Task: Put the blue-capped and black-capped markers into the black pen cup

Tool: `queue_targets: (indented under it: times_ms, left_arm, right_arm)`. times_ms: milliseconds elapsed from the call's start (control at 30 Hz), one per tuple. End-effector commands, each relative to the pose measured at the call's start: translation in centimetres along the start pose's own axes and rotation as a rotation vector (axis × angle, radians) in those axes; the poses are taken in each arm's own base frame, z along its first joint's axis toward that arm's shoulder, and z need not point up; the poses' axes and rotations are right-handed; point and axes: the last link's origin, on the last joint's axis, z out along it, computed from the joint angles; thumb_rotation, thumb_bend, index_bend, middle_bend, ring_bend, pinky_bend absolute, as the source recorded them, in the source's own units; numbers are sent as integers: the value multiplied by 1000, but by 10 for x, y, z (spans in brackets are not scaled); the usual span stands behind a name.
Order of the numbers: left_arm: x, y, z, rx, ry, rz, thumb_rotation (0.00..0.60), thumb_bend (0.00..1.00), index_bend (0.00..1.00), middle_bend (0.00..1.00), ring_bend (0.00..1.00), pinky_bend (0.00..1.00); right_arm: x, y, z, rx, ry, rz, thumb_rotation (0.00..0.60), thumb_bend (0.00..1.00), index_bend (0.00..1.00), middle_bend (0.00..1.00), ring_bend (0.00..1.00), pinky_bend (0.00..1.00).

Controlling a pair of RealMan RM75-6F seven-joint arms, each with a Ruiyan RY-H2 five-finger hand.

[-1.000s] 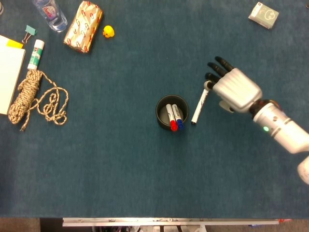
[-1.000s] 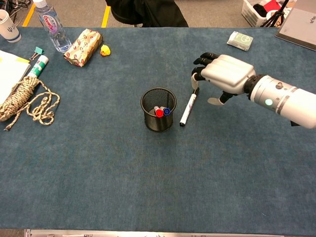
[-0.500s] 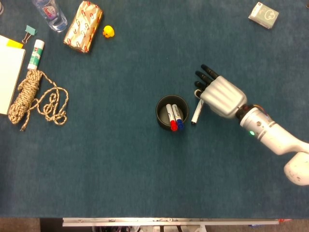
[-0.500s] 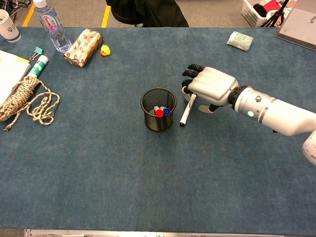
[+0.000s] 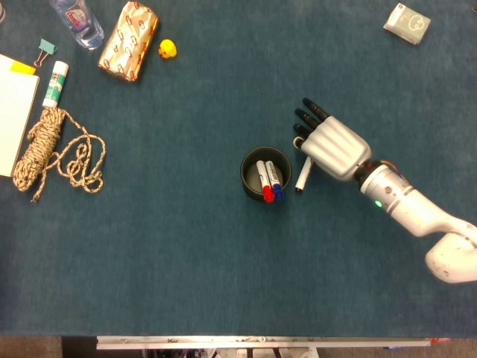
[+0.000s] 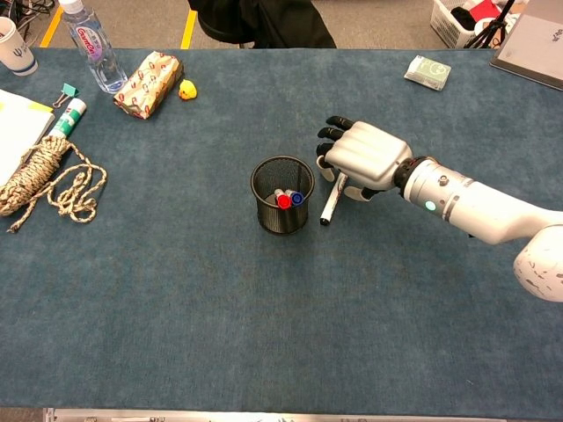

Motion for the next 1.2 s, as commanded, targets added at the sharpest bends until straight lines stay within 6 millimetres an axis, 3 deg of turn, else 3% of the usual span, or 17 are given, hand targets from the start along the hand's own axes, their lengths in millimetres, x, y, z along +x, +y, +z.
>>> queue_targets:
  times_ms: [33,767,933,1200]
  left_arm:
    - [0,0,-1,2,-1,-1,600,424,357,326,322,217]
    - [-1,-1,0,-5,-18,-18,600,424,357,325,322,216]
    - [-2,0,1,-9,-21,-19,600,424,357,325,322,216]
    - [-3,3,3,-21,-25,-19,600,424,357,325,322,216]
  right_arm:
    - [-1,0,1,-4,1,4,600,290,480,318,117,71]
    - [-9,11,-2,-46,-9,1,600,317,541,351,155,87]
    - [-13,32,-16,-93,-22,-11,600,317,541,351,155,87]
    - [-23,83,-49,-202,-70,-54,600,317,541,351,156,87]
